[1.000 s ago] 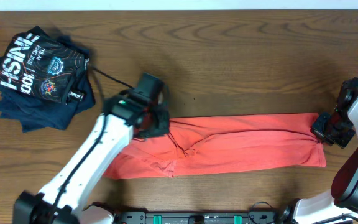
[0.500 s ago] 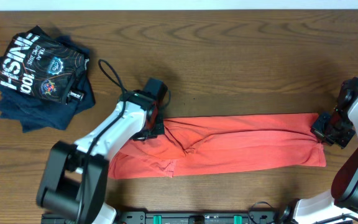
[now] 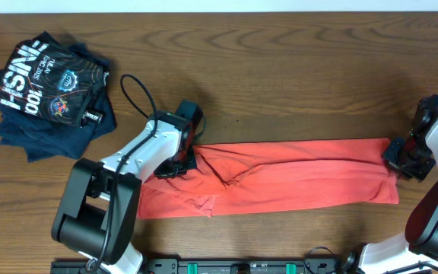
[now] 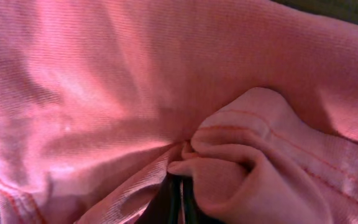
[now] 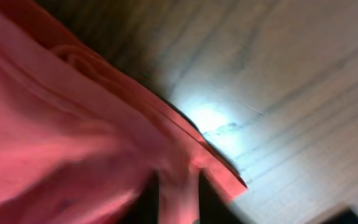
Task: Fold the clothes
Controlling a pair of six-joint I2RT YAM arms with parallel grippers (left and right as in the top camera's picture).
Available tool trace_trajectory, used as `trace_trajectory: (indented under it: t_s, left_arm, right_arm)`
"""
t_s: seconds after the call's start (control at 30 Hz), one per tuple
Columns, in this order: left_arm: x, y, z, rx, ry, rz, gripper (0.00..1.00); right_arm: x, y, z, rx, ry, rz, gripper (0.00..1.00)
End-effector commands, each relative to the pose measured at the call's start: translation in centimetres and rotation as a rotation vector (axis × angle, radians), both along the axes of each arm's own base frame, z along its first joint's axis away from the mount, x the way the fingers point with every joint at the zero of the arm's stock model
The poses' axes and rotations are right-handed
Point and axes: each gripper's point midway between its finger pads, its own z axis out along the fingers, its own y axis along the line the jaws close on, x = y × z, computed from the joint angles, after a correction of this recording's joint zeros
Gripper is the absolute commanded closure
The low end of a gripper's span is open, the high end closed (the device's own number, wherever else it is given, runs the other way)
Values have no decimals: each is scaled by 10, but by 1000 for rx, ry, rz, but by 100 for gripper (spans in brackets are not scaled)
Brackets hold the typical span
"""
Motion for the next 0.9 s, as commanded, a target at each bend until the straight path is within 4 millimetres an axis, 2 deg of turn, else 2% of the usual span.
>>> trace_trajectory:
  t_s: [0.0, 0.07, 0.17, 0.27, 0.4, 0.5, 0.8, 0.87]
  left_arm:
    - [1, 7, 9, 18, -31, 10, 92]
    - [0, 7, 11, 15, -31, 9, 92]
    - [-7, 9, 16, 20, -9, 10, 84]
    - [-12, 11, 19, 25, 3, 10, 67]
    - [-14, 11, 28, 18, -6, 10, 55]
    - [-11, 10, 37, 1, -44, 11, 51]
    - [-5, 8, 66, -46, -161, 11, 43]
    - [-5, 8, 67, -48, -167, 12, 42]
  right_arm:
    - [-4, -5, 3, -24, 3, -18, 64]
    - [-4, -4, 3, -21, 2, -18, 58]
    - [-5, -4, 3, -19, 3, -19, 50]
    - [-2, -1, 3, 5, -10, -2, 49]
    - [4, 10, -2, 87, -32, 80, 35]
    - [0, 11, -9, 101, -7, 85, 34]
    - [-12, 17, -58, 135, 49, 114, 33]
    - [-15, 19, -64, 144, 60, 113, 38]
